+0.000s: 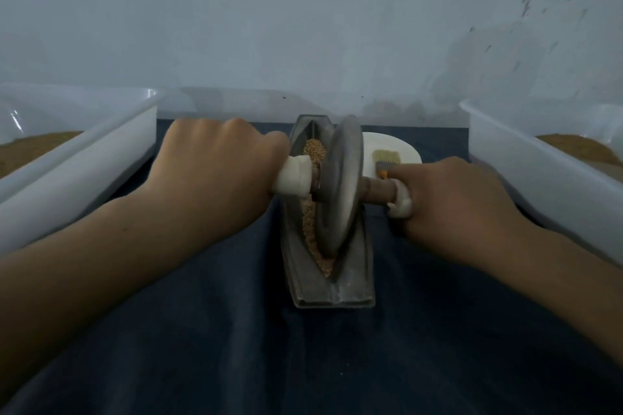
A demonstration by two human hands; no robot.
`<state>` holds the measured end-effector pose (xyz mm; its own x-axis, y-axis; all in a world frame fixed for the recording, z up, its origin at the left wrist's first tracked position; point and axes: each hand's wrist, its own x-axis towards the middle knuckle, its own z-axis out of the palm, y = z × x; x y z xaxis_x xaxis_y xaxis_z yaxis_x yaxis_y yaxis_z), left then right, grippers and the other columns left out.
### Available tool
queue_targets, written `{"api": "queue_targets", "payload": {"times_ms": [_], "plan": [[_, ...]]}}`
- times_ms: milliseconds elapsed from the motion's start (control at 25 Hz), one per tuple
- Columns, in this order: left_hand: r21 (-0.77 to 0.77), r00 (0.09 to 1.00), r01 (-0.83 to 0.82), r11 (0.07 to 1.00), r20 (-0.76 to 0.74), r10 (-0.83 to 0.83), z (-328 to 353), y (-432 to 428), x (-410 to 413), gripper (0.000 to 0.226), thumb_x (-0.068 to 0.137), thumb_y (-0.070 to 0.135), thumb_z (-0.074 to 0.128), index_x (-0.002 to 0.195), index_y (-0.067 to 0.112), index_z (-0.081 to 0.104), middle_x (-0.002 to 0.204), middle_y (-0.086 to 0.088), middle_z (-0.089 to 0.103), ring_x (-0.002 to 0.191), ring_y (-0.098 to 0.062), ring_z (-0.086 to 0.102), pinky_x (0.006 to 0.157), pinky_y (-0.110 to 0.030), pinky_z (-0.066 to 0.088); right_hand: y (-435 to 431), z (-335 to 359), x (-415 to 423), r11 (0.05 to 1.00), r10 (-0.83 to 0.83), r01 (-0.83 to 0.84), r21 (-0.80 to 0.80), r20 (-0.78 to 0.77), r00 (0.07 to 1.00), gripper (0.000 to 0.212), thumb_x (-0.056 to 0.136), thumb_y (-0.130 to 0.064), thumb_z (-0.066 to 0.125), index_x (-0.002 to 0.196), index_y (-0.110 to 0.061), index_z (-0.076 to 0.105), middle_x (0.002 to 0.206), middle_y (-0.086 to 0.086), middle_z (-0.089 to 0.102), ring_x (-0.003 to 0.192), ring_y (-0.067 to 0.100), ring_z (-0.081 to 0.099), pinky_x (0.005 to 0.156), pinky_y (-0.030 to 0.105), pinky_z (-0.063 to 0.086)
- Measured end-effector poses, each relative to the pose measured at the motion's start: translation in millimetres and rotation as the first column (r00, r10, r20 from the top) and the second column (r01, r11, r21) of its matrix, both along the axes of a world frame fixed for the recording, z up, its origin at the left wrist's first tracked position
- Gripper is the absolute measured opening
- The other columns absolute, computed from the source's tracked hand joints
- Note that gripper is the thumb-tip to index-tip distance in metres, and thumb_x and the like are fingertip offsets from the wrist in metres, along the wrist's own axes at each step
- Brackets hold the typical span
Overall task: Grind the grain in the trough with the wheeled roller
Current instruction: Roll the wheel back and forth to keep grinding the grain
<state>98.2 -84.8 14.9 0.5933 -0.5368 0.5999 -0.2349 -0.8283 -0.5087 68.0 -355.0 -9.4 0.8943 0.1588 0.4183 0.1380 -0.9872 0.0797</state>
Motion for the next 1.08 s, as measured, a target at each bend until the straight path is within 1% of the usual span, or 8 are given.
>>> {"api": "queue_targets", "payload": {"times_ms": [80,240,360,480,640,840,920,1080], "plan": [[-0.009,1.000,0.012,1.000,0.008,-0.012,1,1,0,0.040,0.060,0.022,0.075,0.068,0.021,0.035,0.049,-0.003,0.043,0.045,-0.018,0.020,0.052,-0.019,0.006,-1,0,-5,1.000,0.018,-0.018,0.003,-0.038,0.999,0.024,0.071,-0.049,0.053,0.093,-0.039,0.058,0.065,-0.010,0.053,0.058,0.017,0.054,0.049,0.029,0.041],[-0.095,0.990,-0.078,0.992,-0.124,0.066,-16,-6,40,0.026,0.076,0.026,0.067,0.070,0.025,0.042,0.057,0.001,0.038,0.048,-0.026,0.042,0.049,-0.027,0.023,9,8,34,0.988,-0.057,0.066,-0.143,0.070,0.996,0.024,0.071,-0.033,0.070,0.070,-0.033,0.046,0.061,-0.008,0.045,0.051,0.013,0.040,0.047,0.023,0.022],[-0.221,0.974,-0.148,0.964,-0.199,0.104,-19,-14,74,0.009,0.088,0.031,0.058,0.081,0.024,0.058,0.070,-0.004,0.052,0.066,-0.033,0.060,0.054,-0.032,0.033,24,19,82,0.984,-0.120,0.125,-0.126,0.046,0.992,0.014,0.081,-0.019,0.065,0.089,-0.029,0.061,0.071,-0.003,0.050,0.064,0.020,0.051,0.050,0.026,0.028],[-0.256,0.977,-0.159,0.953,-0.183,0.113,-21,-15,73,0.010,0.089,0.031,0.058,0.082,0.023,0.056,0.070,-0.002,0.051,0.059,-0.026,0.052,0.052,-0.029,0.029,28,19,87,0.985,-0.124,0.132,-0.111,0.076,0.989,0.016,0.082,-0.017,0.064,0.092,-0.029,0.062,0.072,-0.002,0.051,0.065,0.022,0.052,0.050,0.027,0.028],[-0.144,0.998,-0.069,0.987,-0.024,0.066,-20,-4,25,0.032,0.073,0.021,0.069,0.069,0.020,0.038,0.053,0.001,0.038,0.043,-0.019,0.020,0.048,-0.023,0.008,13,7,33,0.992,-0.059,0.069,-0.102,0.100,0.993,0.027,0.073,-0.030,0.067,0.066,-0.031,0.040,0.059,-0.007,0.043,0.051,0.014,0.038,0.047,0.024,0.019],[-0.108,0.994,-0.070,0.992,-0.093,0.060,-18,3,4,0.037,0.066,0.019,0.071,0.067,0.022,0.034,0.049,0.002,0.034,0.041,-0.017,0.016,0.049,-0.021,0.009,6,13,6,0.987,-0.017,0.034,-0.157,0.109,0.994,0.025,0.057,-0.038,0.069,0.062,-0.036,0.044,0.051,-0.012,0.038,0.043,0.008,0.032,0.046,0.017,0.017],[-0.137,0.987,-0.118,0.984,-0.123,0.102,-20,-1,20,0.032,0.072,0.021,0.068,0.068,0.023,0.037,0.052,0.003,0.028,0.043,-0.015,0.014,0.047,-0.023,0.012,12,16,30,0.982,-0.049,0.064,-0.177,0.092,0.995,0.029,0.064,-0.035,0.070,0.061,-0.034,0.042,0.055,-0.010,0.043,0.048,0.010,0.036,0.047,0.020,0.020],[-0.162,0.979,-0.157,0.974,-0.152,0.133,-11,-22,69,0.004,0.088,0.020,0.057,0.087,0.023,0.059,0.064,0.000,0.037,0.056,-0.024,0.040,0.052,-0.031,0.027,23,13,89,0.989,-0.137,0.138,-0.044,0.028,0.990,0.006,0.082,-0.024,0.063,0.083,-0.028,0.060,0.069,-0.004,0.053,0.060,0.017,0.046,0.050,0.026,0.032]]}}
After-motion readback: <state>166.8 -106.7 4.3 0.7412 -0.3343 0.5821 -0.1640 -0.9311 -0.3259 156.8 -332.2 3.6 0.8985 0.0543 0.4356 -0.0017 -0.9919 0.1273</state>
